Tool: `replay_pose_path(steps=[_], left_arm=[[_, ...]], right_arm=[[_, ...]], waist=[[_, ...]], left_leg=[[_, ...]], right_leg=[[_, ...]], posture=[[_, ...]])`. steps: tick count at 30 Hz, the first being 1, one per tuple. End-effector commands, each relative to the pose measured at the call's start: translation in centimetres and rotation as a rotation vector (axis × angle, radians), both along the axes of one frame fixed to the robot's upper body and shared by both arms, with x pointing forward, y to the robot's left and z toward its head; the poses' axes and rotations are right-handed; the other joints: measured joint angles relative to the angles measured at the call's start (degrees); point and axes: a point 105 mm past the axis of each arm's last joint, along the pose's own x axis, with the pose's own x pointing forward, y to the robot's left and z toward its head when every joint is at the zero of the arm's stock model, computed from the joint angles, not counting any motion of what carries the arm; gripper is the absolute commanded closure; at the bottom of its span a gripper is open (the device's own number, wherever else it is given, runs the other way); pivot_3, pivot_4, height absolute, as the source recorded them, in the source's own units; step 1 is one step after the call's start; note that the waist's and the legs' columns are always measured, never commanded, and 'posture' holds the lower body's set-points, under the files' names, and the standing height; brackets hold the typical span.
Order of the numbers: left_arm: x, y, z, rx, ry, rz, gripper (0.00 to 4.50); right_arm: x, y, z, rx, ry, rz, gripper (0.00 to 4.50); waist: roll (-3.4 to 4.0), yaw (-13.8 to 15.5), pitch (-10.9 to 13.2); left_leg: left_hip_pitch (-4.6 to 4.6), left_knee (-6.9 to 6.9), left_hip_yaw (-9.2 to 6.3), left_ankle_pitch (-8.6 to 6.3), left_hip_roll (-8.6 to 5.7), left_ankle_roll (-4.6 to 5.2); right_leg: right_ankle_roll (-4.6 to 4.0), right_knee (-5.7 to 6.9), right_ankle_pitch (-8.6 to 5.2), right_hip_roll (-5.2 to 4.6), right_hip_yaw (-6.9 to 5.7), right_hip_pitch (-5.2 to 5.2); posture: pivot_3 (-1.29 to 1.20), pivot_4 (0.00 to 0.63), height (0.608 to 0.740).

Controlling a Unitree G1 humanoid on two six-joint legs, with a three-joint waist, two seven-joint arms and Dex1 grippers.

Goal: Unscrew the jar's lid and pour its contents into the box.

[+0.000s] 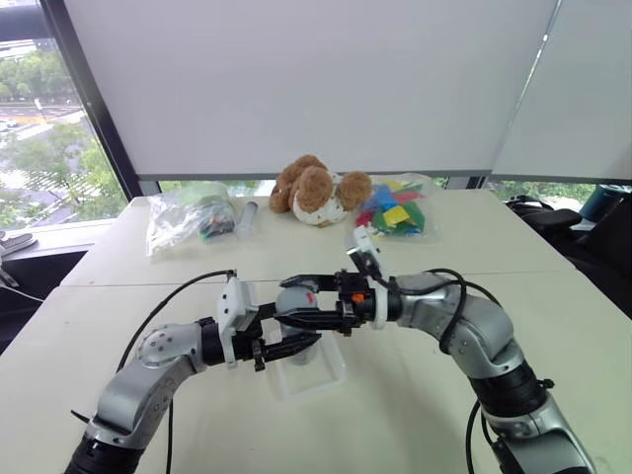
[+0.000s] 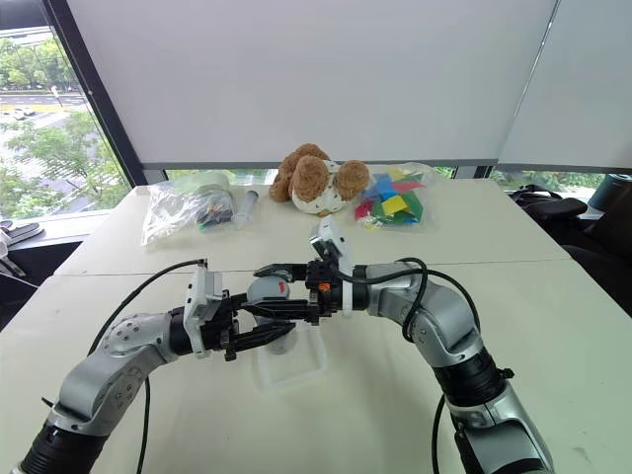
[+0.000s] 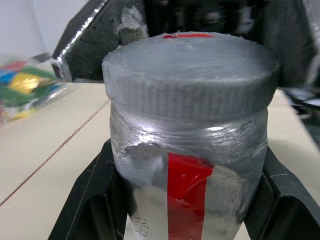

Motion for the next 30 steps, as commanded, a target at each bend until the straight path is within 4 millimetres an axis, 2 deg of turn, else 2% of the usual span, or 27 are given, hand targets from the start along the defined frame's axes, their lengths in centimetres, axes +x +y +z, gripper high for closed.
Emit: replay_pose_path(steps=[1,3,7,11,12,17,21,25,30], left_arm=[[-2.4,-0.8,1.8,-0.023,-0.039,-0.203,2.30],[-3.1,-1.2,2.0,-0.027,-0.040,-0.253,2.30],[-3.1,-1.4,2.3,-0.049,-0.041,-0.243,2.30],[-3.1,-1.3,2.4,-0.056,-0.037,-0.221,2.30],[-2.9,-1.1,2.5,-0.061,-0.034,-0.202,2.30],[-0.9,0.4,2.3,-0.079,-0.026,-0.022,2.30],[1.1,1.4,1.9,-0.069,-0.033,0.137,2.30],[1.9,1.0,1.5,-0.059,-0.014,0.182,2.30],[2.0,-0.1,2.4,-0.058,-0.022,0.180,2.30]], right_arm=[[-2.4,-1.4,1.5,-0.048,-0.066,0.287,2.20],[-2.3,-1.6,1.9,-0.081,-0.074,0.330,2.20],[-1.8,-1.5,2.4,-0.075,-0.089,0.320,2.20],[-1.8,-1.3,3.2,-0.019,-0.109,0.298,0.24],[-1.8,-1.3,3.6,0.006,-0.106,0.282,0.06],[-0.8,-2.3,4.7,0.068,-0.119,0.140,0.06],[0.3,-2.3,4.6,0.099,-0.169,0.003,0.06],[0.1,-1.1,3.5,0.085,-0.174,-0.031,0.06],[1.0,0.2,2.6,0.045,-0.171,-0.093,0.06]], waist=[[0.03,-0.11,0.04],[0.04,-0.43,0.04],[0.03,-0.95,0.05],[0.04,-0.93,0.08],[0.04,-0.92,0.08],[0.04,-0.85,0.09],[0.04,-0.76,0.09],[0.04,-0.84,0.09],[0.05,-0.89,0.09]], left_leg=[[0.00,0.00,0.00,0.00,0.00,0.00],[0.01,-0.01,0.01,0.00,0.01,0.00],[0.01,-0.03,-0.05,0.00,0.03,0.00],[0.01,-0.04,-0.07,0.00,0.04,0.00],[0.01,-0.04,-0.07,0.00,0.04,0.00],[0.01,-0.04,-0.07,0.00,0.04,0.00],[0.01,-0.04,-0.08,0.00,0.02,0.00],[0.00,-0.06,-0.07,0.00,0.02,0.00],[-0.01,-0.06,-0.07,0.00,0.02,-0.01]], right_leg=[[0.00,0.00,0.00,0.00,-0.01,0.00],[0.01,0.00,0.00,0.02,-0.01,0.00],[0.03,0.01,0.01,0.03,-0.03,0.00],[0.07,0.04,0.03,0.03,-0.02,-0.03],[0.07,0.04,0.03,0.03,-0.02,-0.03],[0.06,0.03,0.02,0.02,-0.02,-0.03],[0.05,0.03,0.02,0.01,-0.01,-0.02],[0.07,0.03,0.03,0.02,-0.01,-0.05],[0.21,0.05,0.11,0.02,-0.01,-0.07]], posture=[[0.00,0.150,0.740],[0.00,0.150,0.740],[0.00,0.150,0.740],[0.00,0.150,0.740],[0.00,0.150,0.740],[0.00,0.150,0.740],[0.00,0.150,0.740],[0.00,0.150,0.740],[0.00,0.150,0.740]])
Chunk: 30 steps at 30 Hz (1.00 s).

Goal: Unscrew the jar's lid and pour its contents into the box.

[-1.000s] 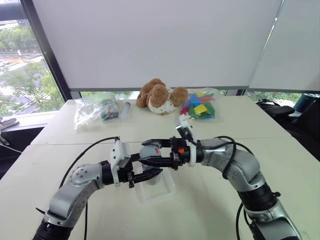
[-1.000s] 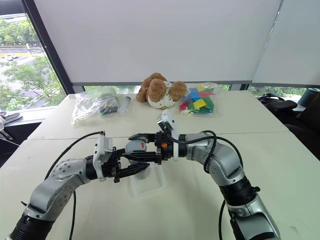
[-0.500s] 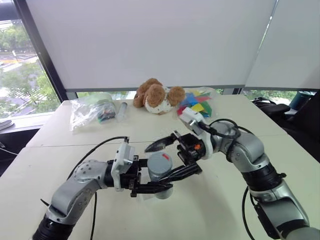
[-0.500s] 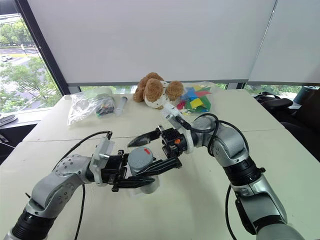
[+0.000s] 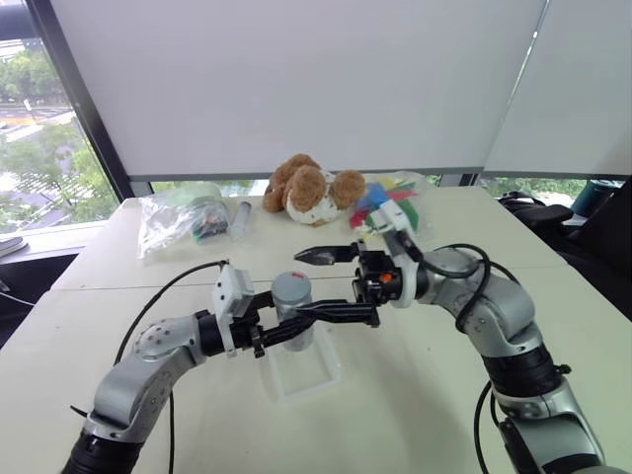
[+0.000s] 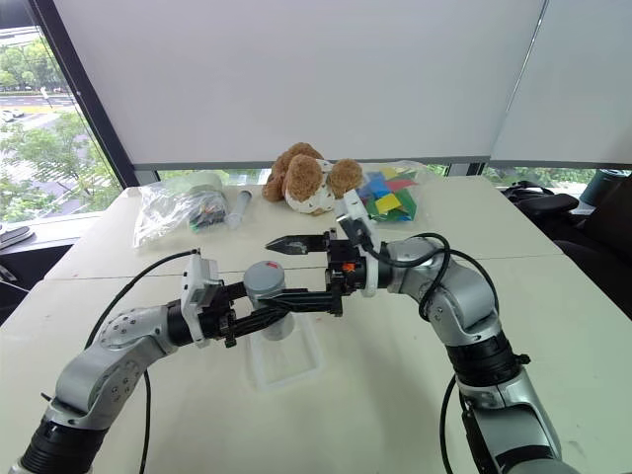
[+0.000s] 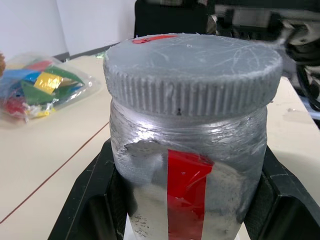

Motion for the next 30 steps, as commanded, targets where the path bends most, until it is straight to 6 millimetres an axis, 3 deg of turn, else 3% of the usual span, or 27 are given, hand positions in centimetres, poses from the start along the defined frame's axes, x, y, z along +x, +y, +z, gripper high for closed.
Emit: replay_pose_path(steps=[1,16,30], left_arm=[[-0.7,-0.9,1.4,0.008,-0.057,-0.032,2.30],[-1.8,-1.4,0.9,0.051,-0.074,-0.087,2.30],[-2.2,-0.8,1.0,0.032,-0.106,-0.115,2.30]], right_arm=[[0.1,0.8,0.6,-0.007,-0.055,-0.022,0.06],[2.0,1.1,0.0,-0.013,-0.010,-0.039,0.06],[2.9,-3.3,-0.8,0.038,0.086,-0.029,0.06]], waist=[[0.01,-0.01,0.00],[0.02,-0.06,0.02],[0.02,-0.03,0.02]], left_leg=[[0.00,0.00,0.00,0.00,0.00,0.00],[0.00,-0.01,0.01,0.00,-0.02,0.00],[0.00,-0.01,0.01,0.00,-0.01,0.00]], right_leg=[[0.00,0.00,0.00,0.00,0.00,0.00],[0.00,-0.01,0.00,0.01,0.00,0.00],[0.00,-0.01,0.00,0.01,0.00,0.01]], posture=[[0.00,0.150,0.740],[0.00,0.150,0.740],[0.00,0.150,0.740]])
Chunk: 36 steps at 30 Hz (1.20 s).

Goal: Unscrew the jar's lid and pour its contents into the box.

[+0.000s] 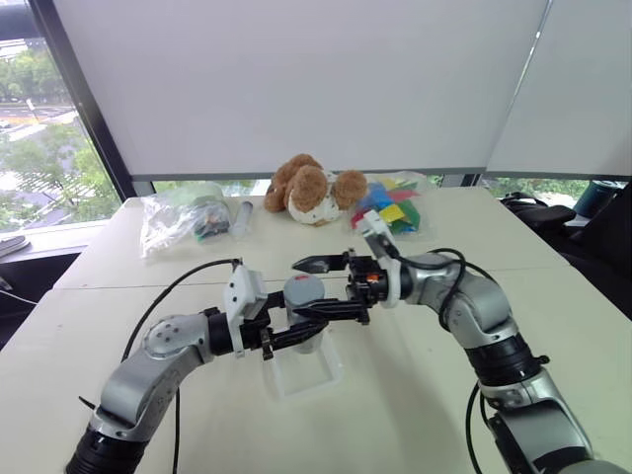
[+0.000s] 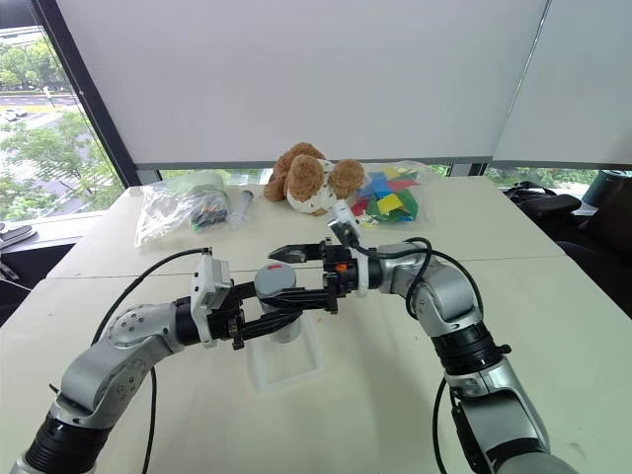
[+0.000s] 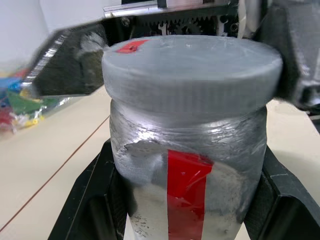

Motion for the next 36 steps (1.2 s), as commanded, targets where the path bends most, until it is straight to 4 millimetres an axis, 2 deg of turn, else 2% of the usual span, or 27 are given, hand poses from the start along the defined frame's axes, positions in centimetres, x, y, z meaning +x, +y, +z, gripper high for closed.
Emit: replay_pose_path(steps=[1,5,8,14,18,24,36], left_arm=[[-1.0,0.0,1.0,-0.013,-0.065,-0.049,2.30],[-0.8,0.4,0.9,-0.005,-0.065,-0.036,2.30],[-0.7,0.6,0.8,0.002,-0.064,-0.027,2.30],[-0.5,0.5,0.6,0.004,-0.057,-0.021,2.30],[-0.4,0.3,0.5,0.004,-0.052,-0.021,2.30],[-0.3,0.0,0.5,0.000,-0.049,-0.024,2.30],[-0.4,-0.1,0.4,-0.004,-0.048,-0.024,2.30]], right_arm=[[0.2,-2.2,1.0,0.065,-0.030,-0.035,0.06],[-0.7,-3.0,1.1,0.080,-0.033,-0.001,0.06],[-1.5,-3.0,2.0,0.094,-0.048,0.037,0.06],[-2.4,-0.5,2.6,0.042,-0.068,0.077,0.06],[-2.3,1.1,2.3,-0.013,-0.070,0.054,0.06],[-1.6,2.5,1.8,-0.032,-0.084,0.021,0.06],[0.0,2.7,1.3,-0.038,-0.089,-0.028,0.06]], waist=[[0.00,0.00,0.00],[-0.01,0.06,0.01],[0.00,-0.10,0.01],[0.02,-0.04,0.03],[0.02,-0.02,0.03],[0.02,0.06,0.03],[0.02,-0.04,0.03]], left_leg=[[0.00,0.00,0.00,0.00,0.00,0.00],[-0.02,0.01,0.01,0.00,0.00,0.00],[-0.01,0.00,0.01,0.00,0.02,0.00],[0.00,-0.01,0.00,0.00,0.04,0.00],[0.00,-0.01,-0.01,0.00,0.04,0.00],[-0.02,0.00,-0.01,0.00,0.01,0.00],[-0.02,-0.01,-0.01,0.00,0.00,0.00]], right_leg=[[0.00,0.00,0.00,0.00,0.00,0.00],[0.00,-0.01,0.00,-0.01,0.00,0.01],[-0.01,-0.01,-0.01,0.00,0.01,0.00],[0.00,0.00,0.00,0.01,0.00,-0.02],[-0.08,0.00,-0.05,0.01,0.00,-0.02],[-0.16,0.00,-0.09,-0.01,0.01,-0.02],[-0.13,0.00,-0.07,0.00,0.00,-0.03]], posture=[[0.00,0.150,0.740],[0.00,0.150,0.740],[0.00,0.150,0.740],[0.00,0.150,0.740],[0.00,0.150,0.740],[0.00,0.150,0.740],[0.00,0.150,0.740]])
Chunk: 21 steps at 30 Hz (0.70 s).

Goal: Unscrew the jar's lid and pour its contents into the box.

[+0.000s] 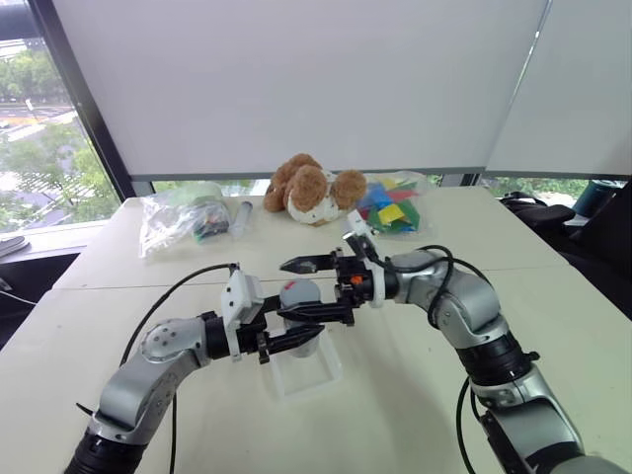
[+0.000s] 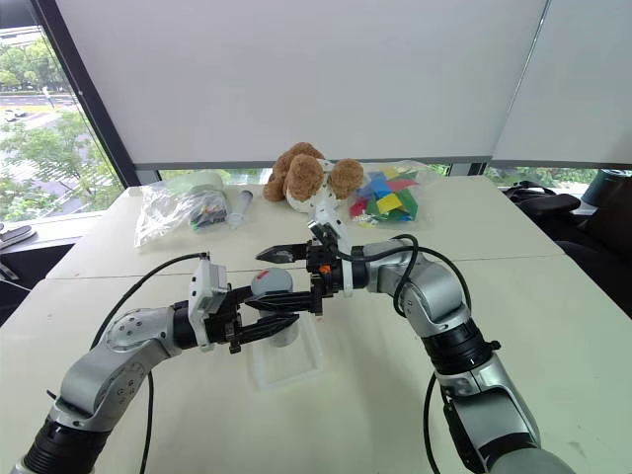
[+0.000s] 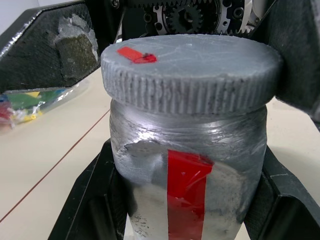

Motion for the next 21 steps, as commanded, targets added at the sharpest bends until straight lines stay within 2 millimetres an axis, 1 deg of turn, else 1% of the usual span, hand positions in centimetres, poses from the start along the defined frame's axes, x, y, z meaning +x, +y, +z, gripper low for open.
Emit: replay_pose_path(steps=[1,10,21], left_arm=[[-0.5,-0.4,1.1,-0.009,-0.058,-0.028,2.30],[-0.5,-0.2,1.1,-0.007,-0.056,-0.023,2.30],[-0.3,-0.1,0.9,-0.006,-0.053,-0.019,2.30]], right_arm=[[0.3,-0.2,1.2,0.020,-0.056,-0.010,0.06],[0.2,-1.5,1.7,0.068,-0.006,-0.004,0.06],[0.2,-2.8,0.9,0.056,0.013,0.000,0.06]], waist=[[0.00,0.02,0.00],[0.00,0.01,0.00],[0.00,0.04,0.00]], left_leg=[[0.00,0.00,0.00,0.00,0.00,0.00],[0.00,0.00,0.00,0.00,0.00,0.00],[0.00,-0.01,0.00,0.00,0.00,0.00]], right_leg=[[0.01,0.00,0.00,0.00,0.00,0.00],[0.13,0.00,0.07,0.00,0.00,0.00],[0.13,0.00,0.08,0.00,0.00,0.00]], posture=[[0.00,0.150,0.740],[0.00,0.150,0.740],[0.00,0.150,0.740]])
